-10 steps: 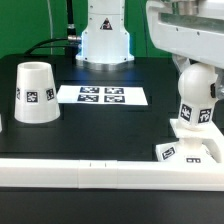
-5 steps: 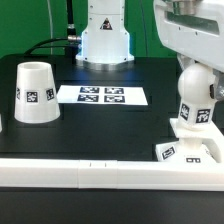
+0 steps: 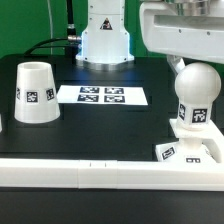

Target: Assemble lamp

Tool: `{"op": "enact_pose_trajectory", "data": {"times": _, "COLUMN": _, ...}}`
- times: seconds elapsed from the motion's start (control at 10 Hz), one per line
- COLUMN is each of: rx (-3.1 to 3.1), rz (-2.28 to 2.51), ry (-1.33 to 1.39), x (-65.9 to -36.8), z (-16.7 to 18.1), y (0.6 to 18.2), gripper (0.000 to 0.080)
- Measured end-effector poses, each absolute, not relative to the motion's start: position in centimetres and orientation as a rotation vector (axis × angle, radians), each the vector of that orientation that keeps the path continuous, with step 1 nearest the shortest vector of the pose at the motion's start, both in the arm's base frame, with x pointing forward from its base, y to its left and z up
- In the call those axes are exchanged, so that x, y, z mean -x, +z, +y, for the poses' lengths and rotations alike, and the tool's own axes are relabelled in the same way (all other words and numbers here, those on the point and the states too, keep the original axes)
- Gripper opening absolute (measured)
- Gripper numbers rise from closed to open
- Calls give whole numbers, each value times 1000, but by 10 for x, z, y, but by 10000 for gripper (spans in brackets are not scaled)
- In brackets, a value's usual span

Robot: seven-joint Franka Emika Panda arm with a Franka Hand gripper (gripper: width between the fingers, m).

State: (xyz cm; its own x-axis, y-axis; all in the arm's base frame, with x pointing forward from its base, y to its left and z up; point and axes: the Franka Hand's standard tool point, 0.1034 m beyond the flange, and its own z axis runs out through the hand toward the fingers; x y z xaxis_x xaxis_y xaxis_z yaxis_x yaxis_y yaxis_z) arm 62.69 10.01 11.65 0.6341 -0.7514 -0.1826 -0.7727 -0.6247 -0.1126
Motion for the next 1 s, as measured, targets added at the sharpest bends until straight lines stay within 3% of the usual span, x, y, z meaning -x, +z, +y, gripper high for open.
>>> {"op": "enact_pose_trajectory", "data": {"times": 1.0, "rx": 3012, "rz": -137, "ry": 32, "x": -628, "z": 87, "y": 116, "gripper": 699}}
